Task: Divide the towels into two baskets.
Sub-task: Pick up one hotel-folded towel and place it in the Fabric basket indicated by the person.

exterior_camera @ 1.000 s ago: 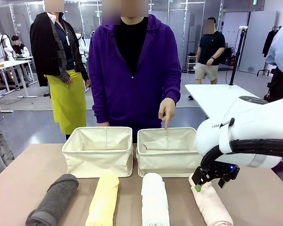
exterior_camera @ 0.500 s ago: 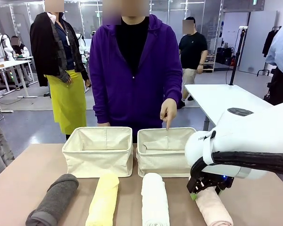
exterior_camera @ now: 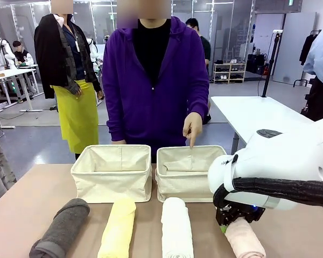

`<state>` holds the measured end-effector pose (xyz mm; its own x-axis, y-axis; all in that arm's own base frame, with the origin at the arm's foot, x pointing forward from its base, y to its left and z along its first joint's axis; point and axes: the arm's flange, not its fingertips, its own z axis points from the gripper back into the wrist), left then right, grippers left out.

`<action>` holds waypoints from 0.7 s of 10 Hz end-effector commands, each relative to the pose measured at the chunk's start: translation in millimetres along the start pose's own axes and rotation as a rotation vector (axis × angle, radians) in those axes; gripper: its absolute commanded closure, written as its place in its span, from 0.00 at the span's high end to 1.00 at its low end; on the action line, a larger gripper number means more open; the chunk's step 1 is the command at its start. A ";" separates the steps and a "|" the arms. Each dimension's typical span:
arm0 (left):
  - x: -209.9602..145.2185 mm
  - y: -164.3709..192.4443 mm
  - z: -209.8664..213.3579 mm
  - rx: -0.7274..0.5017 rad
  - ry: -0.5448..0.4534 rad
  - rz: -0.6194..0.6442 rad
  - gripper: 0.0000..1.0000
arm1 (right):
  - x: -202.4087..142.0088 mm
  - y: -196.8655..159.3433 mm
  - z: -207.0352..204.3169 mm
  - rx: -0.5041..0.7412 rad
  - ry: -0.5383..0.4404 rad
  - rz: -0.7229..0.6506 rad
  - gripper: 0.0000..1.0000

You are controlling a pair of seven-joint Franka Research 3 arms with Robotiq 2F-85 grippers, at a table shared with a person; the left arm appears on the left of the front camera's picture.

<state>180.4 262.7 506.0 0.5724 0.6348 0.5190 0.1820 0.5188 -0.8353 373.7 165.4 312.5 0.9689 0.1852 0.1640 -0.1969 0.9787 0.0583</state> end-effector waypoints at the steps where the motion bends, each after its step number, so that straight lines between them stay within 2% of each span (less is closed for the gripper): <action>1: 1.0 -0.1 0.7 -0.008 -0.001 -0.013 1.00 | -48.5 -13.6 -6.0 0.007 -0.015 0.014 0.43; 2: 1.0 -0.1 0.7 -0.008 -0.001 -0.013 1.00 | -49.3 -12.7 -2.6 0.006 0.003 0.026 0.31; 3: 1.0 -0.1 0.7 -0.008 -0.001 -0.013 1.00 | -48.7 -11.1 7.6 0.007 -0.012 0.048 0.28; 5: 1.0 -0.1 0.7 -0.008 -0.001 -0.013 1.00 | -44.2 -5.4 43.1 0.034 -0.006 0.154 0.28; 7: 1.0 -0.1 0.7 -0.008 -0.001 -0.013 1.00 | -36.4 5.4 84.3 0.073 0.001 0.354 0.28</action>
<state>180.4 262.7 506.1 0.5722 0.6347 0.5193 0.1822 0.5190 -0.8351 357.1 169.4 361.9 0.8927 0.4117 0.1832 -0.4267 0.9030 0.0505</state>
